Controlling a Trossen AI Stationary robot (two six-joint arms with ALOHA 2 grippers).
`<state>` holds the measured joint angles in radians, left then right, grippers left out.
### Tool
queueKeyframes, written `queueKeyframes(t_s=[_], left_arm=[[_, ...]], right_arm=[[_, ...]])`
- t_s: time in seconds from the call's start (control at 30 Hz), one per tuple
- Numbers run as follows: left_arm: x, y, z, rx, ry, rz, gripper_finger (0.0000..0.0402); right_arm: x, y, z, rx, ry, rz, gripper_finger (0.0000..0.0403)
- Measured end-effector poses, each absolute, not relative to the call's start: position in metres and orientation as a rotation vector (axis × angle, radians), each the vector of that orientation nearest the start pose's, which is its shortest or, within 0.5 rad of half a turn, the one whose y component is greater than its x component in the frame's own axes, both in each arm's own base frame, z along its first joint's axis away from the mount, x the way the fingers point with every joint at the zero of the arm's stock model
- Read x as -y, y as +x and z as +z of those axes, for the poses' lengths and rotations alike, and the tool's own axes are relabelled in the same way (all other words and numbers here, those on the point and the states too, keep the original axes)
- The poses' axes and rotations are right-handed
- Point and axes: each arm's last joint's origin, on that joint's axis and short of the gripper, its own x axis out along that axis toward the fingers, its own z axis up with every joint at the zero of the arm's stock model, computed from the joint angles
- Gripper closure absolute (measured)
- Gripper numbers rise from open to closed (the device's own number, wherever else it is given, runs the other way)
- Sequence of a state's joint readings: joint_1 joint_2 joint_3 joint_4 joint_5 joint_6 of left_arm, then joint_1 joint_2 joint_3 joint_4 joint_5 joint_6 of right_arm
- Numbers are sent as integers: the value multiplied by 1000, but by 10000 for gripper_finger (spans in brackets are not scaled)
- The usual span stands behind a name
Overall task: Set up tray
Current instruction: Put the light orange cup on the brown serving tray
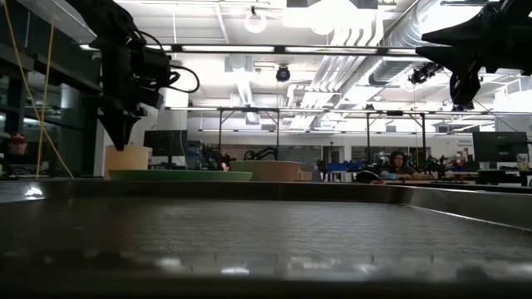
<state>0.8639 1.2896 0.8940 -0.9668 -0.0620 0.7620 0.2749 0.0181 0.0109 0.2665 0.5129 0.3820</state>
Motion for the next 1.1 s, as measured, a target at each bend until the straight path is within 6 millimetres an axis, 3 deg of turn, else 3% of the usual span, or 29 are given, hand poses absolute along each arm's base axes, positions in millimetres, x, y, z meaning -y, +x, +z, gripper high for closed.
queueKeyframes(t_s=[0.43,1.1], left_arm=[[-165,139,224,-1465,61,237,390],[-158,132,228,-1492,29,220,391]], right_arm=[[-11,92,190,283,480,-188,329],[-11,92,190,283,480,-188,329]])
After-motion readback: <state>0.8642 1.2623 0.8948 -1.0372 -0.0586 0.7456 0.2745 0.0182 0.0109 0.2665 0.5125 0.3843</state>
